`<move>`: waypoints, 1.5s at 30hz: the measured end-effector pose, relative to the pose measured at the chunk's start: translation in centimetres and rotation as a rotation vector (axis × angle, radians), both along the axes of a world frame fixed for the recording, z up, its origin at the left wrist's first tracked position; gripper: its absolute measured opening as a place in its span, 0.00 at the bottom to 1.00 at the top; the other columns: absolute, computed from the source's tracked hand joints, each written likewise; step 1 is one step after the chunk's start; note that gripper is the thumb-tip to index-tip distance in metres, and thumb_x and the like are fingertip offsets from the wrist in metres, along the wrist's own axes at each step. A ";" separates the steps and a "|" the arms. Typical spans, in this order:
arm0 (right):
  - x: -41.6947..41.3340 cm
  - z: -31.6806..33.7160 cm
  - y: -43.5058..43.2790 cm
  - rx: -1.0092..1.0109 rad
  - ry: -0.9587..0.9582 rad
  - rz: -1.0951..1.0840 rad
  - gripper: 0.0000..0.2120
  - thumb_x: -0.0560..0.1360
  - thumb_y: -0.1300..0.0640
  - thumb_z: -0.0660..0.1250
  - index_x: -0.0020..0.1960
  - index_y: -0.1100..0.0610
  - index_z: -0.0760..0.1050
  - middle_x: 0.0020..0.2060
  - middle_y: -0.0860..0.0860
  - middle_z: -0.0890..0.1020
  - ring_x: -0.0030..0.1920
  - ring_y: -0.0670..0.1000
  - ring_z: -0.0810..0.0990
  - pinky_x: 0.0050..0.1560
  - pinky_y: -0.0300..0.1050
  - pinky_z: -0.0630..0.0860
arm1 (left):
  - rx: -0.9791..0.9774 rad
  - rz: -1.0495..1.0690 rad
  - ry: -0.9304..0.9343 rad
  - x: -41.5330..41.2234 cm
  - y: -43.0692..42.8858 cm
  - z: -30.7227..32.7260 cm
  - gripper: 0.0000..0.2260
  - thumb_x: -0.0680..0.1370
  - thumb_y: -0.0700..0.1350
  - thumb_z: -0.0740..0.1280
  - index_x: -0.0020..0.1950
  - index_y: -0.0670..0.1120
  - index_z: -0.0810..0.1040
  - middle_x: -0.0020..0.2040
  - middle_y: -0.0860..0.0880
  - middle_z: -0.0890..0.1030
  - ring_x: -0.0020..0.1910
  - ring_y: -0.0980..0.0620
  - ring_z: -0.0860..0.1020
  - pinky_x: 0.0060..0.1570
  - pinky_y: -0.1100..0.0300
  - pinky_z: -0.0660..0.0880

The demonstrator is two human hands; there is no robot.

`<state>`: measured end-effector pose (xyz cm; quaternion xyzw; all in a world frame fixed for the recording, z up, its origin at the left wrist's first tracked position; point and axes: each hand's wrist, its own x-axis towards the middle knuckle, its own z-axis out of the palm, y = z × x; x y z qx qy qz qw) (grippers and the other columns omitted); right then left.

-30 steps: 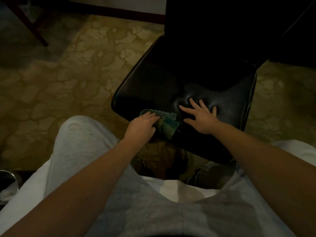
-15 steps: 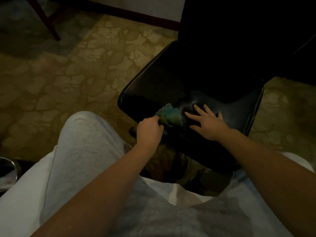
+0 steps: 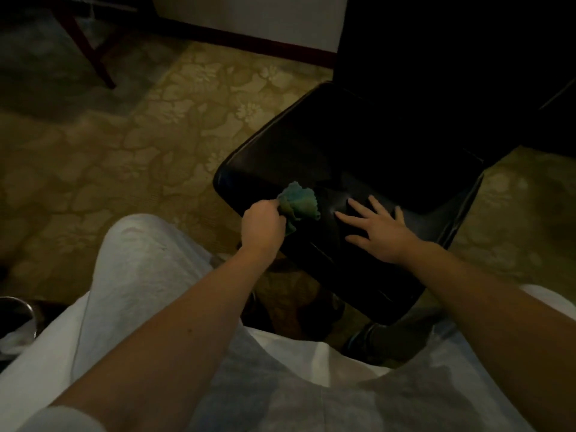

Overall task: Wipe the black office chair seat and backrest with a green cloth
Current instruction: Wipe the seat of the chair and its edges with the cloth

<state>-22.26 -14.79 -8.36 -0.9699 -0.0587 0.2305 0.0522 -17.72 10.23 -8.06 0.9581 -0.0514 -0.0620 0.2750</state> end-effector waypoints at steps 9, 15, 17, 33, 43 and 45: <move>0.2 -0.2 2.0 -0.011 0.002 -0.064 0.27 0.82 0.37 0.50 0.77 0.32 0.43 0.79 0.40 0.40 0.78 0.55 0.36 0.73 0.72 0.42 | 0.026 -0.035 0.024 -2.4 -1.0 -1.4 0.07 0.79 0.43 0.67 0.55 0.45 0.81 0.50 0.48 0.81 0.49 0.49 0.79 0.50 0.55 0.76; 0.5 0.0 1.2 0.066 0.006 -0.015 0.27 0.81 0.38 0.52 0.77 0.33 0.45 0.79 0.41 0.41 0.79 0.55 0.37 0.74 0.69 0.40 | 0.114 -0.099 -0.017 0.8 -0.3 -0.9 0.10 0.79 0.44 0.67 0.59 0.45 0.81 0.52 0.45 0.82 0.53 0.45 0.80 0.51 0.53 0.76; 0.3 0.0 0.9 0.067 0.002 0.013 0.28 0.81 0.39 0.53 0.77 0.34 0.46 0.79 0.42 0.41 0.79 0.54 0.37 0.75 0.67 0.41 | 0.114 -0.083 -0.020 1.2 0.0 -0.7 0.11 0.79 0.44 0.66 0.60 0.44 0.80 0.53 0.45 0.82 0.53 0.44 0.80 0.51 0.52 0.76; 0.6 -0.8 2.6 0.012 -0.022 -0.024 0.28 0.81 0.36 0.51 0.77 0.33 0.41 0.79 0.43 0.38 0.78 0.54 0.35 0.77 0.60 0.39 | 0.061 -0.092 0.098 1.2 1.1 -0.2 0.09 0.79 0.44 0.66 0.57 0.43 0.81 0.51 0.45 0.82 0.52 0.44 0.80 0.53 0.50 0.78; 0.9 -1.4 4.5 0.071 -0.053 -0.142 0.28 0.81 0.37 0.54 0.77 0.33 0.45 0.79 0.42 0.39 0.78 0.53 0.35 0.76 0.61 0.36 | -0.007 0.056 0.068 1.3 0.9 0.0 0.09 0.79 0.42 0.67 0.58 0.44 0.81 0.55 0.44 0.83 0.54 0.45 0.79 0.55 0.53 0.76; 1.0 -1.4 4.5 0.081 -0.048 -0.148 0.28 0.81 0.37 0.54 0.77 0.32 0.45 0.79 0.42 0.40 0.78 0.53 0.35 0.75 0.62 0.35 | 0.012 0.043 0.091 0.1 0.6 -0.1 0.10 0.80 0.43 0.67 0.60 0.45 0.80 0.57 0.46 0.82 0.56 0.46 0.79 0.56 0.54 0.74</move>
